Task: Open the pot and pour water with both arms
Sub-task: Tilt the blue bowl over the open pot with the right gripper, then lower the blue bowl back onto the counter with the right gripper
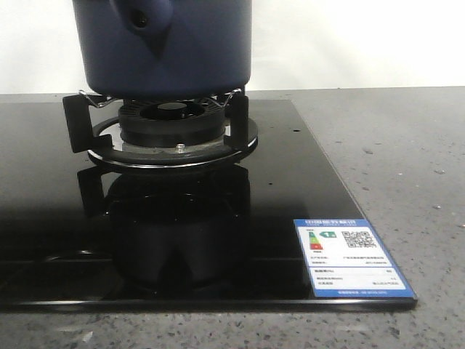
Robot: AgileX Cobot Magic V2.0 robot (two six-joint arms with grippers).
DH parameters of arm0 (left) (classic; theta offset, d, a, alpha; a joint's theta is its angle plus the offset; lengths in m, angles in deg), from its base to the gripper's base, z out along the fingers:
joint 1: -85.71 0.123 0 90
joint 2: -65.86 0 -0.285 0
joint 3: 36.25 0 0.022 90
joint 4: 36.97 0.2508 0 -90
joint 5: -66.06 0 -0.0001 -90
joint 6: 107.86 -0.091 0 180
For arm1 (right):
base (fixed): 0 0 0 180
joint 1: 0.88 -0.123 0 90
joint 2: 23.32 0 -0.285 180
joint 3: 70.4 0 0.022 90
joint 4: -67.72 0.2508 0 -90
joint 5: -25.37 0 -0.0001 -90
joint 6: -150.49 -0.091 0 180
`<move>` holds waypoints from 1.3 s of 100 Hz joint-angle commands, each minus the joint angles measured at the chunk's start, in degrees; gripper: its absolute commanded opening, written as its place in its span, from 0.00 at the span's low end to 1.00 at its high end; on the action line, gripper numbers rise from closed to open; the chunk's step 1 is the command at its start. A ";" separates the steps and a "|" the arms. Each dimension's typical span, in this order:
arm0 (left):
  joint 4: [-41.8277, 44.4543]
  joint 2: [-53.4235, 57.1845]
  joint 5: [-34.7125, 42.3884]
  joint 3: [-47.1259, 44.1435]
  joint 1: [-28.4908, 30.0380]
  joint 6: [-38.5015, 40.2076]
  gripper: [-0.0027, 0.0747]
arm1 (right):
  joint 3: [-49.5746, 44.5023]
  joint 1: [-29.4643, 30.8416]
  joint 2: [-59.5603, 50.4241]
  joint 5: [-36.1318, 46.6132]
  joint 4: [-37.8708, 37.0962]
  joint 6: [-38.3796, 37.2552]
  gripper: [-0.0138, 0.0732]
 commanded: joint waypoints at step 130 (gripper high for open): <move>-5.33 1.43 -8.20 2.13 0.12 0.67 0.55 | 11.53 1.41 -10.62 -34.88 2.83 3.27 0.09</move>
